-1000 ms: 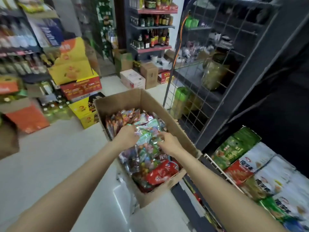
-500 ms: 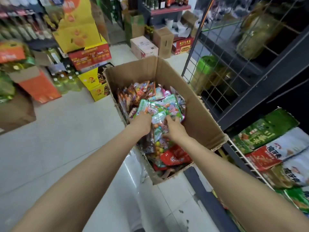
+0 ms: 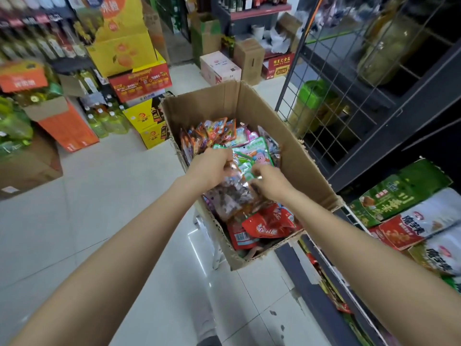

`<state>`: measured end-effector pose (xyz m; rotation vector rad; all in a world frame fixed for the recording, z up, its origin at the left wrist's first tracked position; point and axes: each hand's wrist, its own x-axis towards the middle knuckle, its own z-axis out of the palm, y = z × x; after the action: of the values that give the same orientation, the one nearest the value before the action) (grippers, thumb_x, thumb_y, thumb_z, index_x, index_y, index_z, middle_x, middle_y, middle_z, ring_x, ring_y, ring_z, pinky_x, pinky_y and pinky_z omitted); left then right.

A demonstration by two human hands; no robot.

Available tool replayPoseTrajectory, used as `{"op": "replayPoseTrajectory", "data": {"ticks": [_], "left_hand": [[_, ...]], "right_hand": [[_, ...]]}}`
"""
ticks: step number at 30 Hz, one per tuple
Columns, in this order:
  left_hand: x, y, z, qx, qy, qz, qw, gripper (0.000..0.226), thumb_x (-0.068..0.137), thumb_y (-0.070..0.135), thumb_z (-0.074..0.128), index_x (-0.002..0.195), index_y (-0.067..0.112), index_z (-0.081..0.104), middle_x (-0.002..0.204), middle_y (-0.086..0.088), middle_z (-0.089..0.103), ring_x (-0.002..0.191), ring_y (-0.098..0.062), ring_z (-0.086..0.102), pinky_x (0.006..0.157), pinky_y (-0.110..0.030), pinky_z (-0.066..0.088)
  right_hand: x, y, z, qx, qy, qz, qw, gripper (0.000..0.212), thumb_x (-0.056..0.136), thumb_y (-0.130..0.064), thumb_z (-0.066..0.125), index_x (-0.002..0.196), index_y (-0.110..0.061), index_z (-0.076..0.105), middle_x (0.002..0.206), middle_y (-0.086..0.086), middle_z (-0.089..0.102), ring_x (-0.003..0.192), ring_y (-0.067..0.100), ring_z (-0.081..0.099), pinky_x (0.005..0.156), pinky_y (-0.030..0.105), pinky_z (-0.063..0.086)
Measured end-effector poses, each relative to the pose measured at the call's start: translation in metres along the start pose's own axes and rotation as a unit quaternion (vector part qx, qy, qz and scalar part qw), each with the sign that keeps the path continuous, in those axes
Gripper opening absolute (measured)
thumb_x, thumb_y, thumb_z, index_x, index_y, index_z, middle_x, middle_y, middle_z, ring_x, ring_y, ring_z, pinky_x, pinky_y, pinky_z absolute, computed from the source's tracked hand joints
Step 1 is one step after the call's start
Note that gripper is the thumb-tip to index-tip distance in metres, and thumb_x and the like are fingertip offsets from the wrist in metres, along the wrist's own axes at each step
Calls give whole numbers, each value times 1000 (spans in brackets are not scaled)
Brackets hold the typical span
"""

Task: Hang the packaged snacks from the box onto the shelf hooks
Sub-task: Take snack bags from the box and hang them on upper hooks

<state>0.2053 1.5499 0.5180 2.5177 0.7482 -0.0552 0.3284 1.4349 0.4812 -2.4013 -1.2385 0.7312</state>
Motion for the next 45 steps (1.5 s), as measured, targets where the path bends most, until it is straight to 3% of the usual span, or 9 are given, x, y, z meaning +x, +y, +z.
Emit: {"op": "replayPoseTrajectory", "data": {"ticks": [9,13,16,23,28,31,37,41,45], "left_hand": [[8,84,-81,-125,101,179,971,27,82,25,71,70,16,48,64,8,46,63,-11,41,55,-14,30],[7,147,-118,-153,117,236,952,29,83,28,69,68,19,47,64,2,47,59,-12,40,57,-26,31],[-1,200,-138,-197,142,282,928,22,80,23,73,74,12,54,71,-3,55,68,-16,50,62,-25,37],[-20,315,-150,-326,213,242,889,58,76,41,74,120,15,46,99,6,54,92,-13,53,81,-28,44],[-48,378,-141,-514,-118,258,809,21,90,31,61,102,14,63,79,3,70,76,-14,66,77,-34,57],[-56,415,-134,-531,-53,319,784,14,95,18,53,91,13,65,72,4,68,61,-7,63,57,-22,54],[-72,476,-121,-459,57,403,790,21,94,14,54,78,6,65,74,-13,66,63,-13,59,58,-26,46],[-80,500,-127,-365,129,455,802,17,90,18,59,82,6,69,75,-6,67,69,-17,60,62,-30,45],[-95,514,-134,-305,145,488,805,13,85,23,68,85,11,71,75,2,65,68,-9,61,60,-20,45]], "right_hand": [[-61,-30,-138,222,173,-131,951,18,97,-10,50,80,-18,50,72,-10,53,66,-2,48,66,24,37],[-109,-33,-193,254,160,-131,945,12,90,-22,64,96,-18,55,77,-24,61,71,-4,55,67,17,45],[-147,-33,-230,226,210,-117,944,59,70,-28,83,118,-16,51,107,-8,61,98,12,59,86,31,47],[-230,-9,-296,229,454,-82,857,41,70,-14,82,92,-21,48,94,0,64,88,17,64,84,45,53],[-287,15,-322,329,600,-43,728,47,77,-18,78,108,-17,43,100,-1,62,91,15,65,84,43,56],[-325,25,-333,388,614,-56,685,59,79,-18,76,123,-20,37,105,1,62,78,10,65,62,27,57],[-390,43,-344,331,617,-70,710,70,72,-13,81,128,-26,42,121,1,60,102,11,64,86,30,54],[-421,45,-359,192,638,59,744,63,64,-27,86,116,-30,50,130,-2,33,113,12,44,99,27,41],[-435,38,-371,118,668,26,735,37,72,-35,79,103,-24,63,105,-13,60,101,8,57,86,23,48]]}}
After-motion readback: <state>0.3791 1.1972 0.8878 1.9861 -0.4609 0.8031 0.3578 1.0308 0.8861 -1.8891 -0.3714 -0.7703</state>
